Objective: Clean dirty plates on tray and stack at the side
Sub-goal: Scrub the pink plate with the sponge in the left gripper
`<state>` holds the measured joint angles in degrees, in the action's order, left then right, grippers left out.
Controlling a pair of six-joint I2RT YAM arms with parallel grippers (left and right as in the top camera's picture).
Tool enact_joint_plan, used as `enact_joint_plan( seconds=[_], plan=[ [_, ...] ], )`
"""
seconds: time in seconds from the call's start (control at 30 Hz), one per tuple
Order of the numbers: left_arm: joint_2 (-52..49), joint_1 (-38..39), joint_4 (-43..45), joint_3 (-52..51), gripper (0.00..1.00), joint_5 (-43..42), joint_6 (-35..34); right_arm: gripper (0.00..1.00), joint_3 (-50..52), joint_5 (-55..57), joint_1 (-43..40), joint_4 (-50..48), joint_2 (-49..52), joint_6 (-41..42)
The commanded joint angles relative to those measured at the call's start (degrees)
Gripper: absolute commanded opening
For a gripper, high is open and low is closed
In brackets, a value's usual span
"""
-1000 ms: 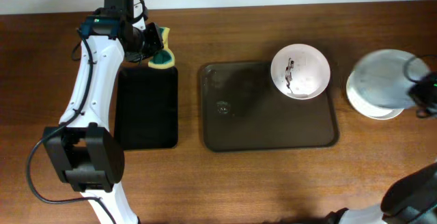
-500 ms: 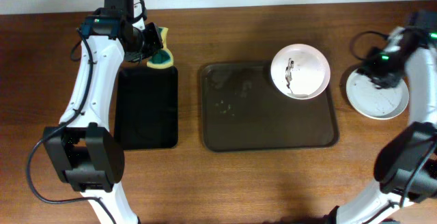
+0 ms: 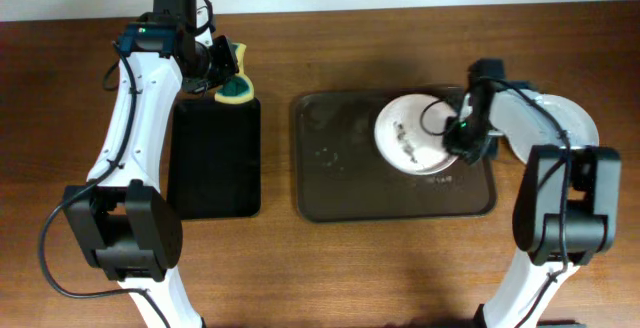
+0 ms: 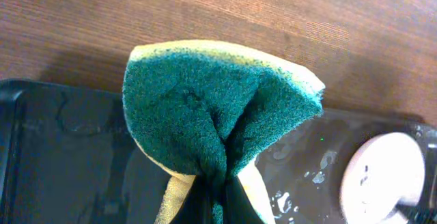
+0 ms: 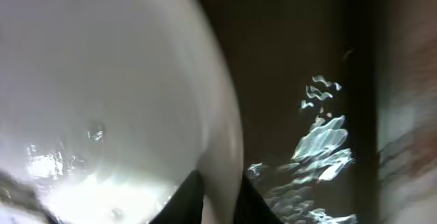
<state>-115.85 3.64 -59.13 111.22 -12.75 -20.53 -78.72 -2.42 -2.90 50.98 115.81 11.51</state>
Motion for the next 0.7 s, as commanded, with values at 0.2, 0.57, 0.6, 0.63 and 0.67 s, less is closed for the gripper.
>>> enact_joint_plan(
  seconds=[0.2,0.57,0.6,0.63,0.67],
  plan=[
    [0.15,0.55,-0.26,0.15,0.00,0.57,0.94,0.56,-3.41,-0.04,9.35,-3.98,-3.76,-15.69],
    [-2.58,8.96,-0.50,0.15,0.00,0.55,3.74,0.04,0.68,-22.32,3.54,-6.05,2.91,-5.99],
    [-3.65,10.40,-0.48,0.15,0.00,0.52,3.76,0.04,2.69,-22.88,4.35,-7.34,2.91,-2.89],
    [-6.32,13.05,-0.44,0.15,0.00,0.33,3.78,0.04,4.15,-22.84,5.42,-8.37,2.91,-0.48],
    [-9.03,15.23,0.02,0.15,0.00,0.28,3.78,0.04,4.61,-22.84,6.01,-8.87,2.91,-0.02]
  ],
)
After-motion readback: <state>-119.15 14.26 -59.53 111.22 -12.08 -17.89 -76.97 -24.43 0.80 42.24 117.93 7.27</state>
